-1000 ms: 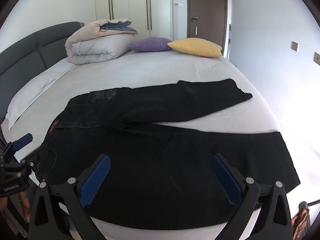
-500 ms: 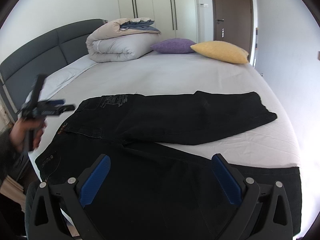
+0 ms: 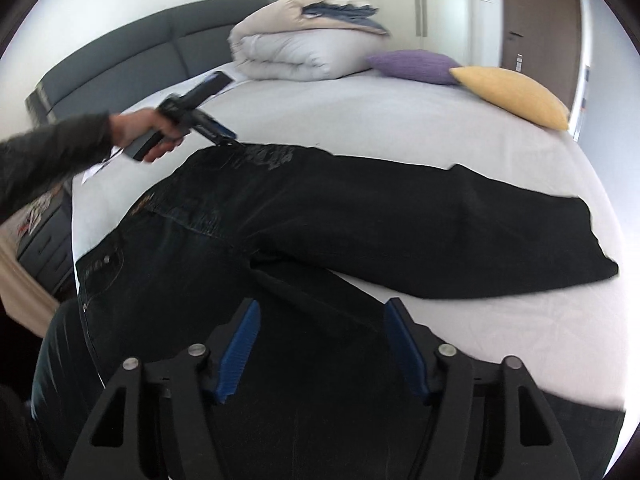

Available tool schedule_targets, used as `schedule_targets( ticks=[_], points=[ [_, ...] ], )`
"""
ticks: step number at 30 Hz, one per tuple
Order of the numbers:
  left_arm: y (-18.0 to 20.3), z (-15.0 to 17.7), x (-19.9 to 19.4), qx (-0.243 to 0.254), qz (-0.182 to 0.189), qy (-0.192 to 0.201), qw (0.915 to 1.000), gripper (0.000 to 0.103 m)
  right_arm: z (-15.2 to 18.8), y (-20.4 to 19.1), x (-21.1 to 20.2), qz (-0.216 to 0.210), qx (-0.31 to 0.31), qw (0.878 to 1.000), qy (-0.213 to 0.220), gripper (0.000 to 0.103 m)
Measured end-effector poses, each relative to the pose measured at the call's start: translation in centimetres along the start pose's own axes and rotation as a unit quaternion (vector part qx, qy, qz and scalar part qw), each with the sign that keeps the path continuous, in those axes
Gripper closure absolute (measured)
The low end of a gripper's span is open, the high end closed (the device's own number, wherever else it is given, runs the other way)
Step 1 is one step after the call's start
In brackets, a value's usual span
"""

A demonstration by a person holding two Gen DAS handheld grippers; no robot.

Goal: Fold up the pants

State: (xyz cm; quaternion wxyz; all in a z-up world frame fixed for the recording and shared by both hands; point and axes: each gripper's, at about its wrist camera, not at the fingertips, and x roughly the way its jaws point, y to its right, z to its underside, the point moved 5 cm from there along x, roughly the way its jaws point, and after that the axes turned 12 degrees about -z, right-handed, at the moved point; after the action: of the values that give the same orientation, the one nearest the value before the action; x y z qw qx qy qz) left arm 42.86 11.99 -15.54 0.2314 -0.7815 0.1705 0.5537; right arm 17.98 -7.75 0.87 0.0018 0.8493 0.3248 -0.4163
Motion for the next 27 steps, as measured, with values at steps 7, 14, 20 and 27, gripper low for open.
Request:
schedule_targets(
  ticks=[7,14,20,27],
  points=[
    [-0.2,0.0,0.0,0.003,0.013,0.009,0.9999,0.081,-3.8,0.4,2.7,-0.012,-0.046,0.999,-0.018,0.045],
    [1.9,1.4,-4.1,0.028,-0.053,0.074,0.9954,0.099,-11.8,0.7,8.4,-0.021,-0.131,0.988,-0.077,0.063],
    [3.4,4.4,-8.2,0.019,-0.071,0.15,0.986,0.099,-18.0,-0.3,15.2,-0.028,-0.199,0.971,-0.131,0.07],
    [5.1,5.6,-9.8,0.021,-0.082,0.192,0.9776,0.099,-21.0,-0.1,21.6,-0.013,-0.25,0.95,-0.189,0.07]
  ],
)
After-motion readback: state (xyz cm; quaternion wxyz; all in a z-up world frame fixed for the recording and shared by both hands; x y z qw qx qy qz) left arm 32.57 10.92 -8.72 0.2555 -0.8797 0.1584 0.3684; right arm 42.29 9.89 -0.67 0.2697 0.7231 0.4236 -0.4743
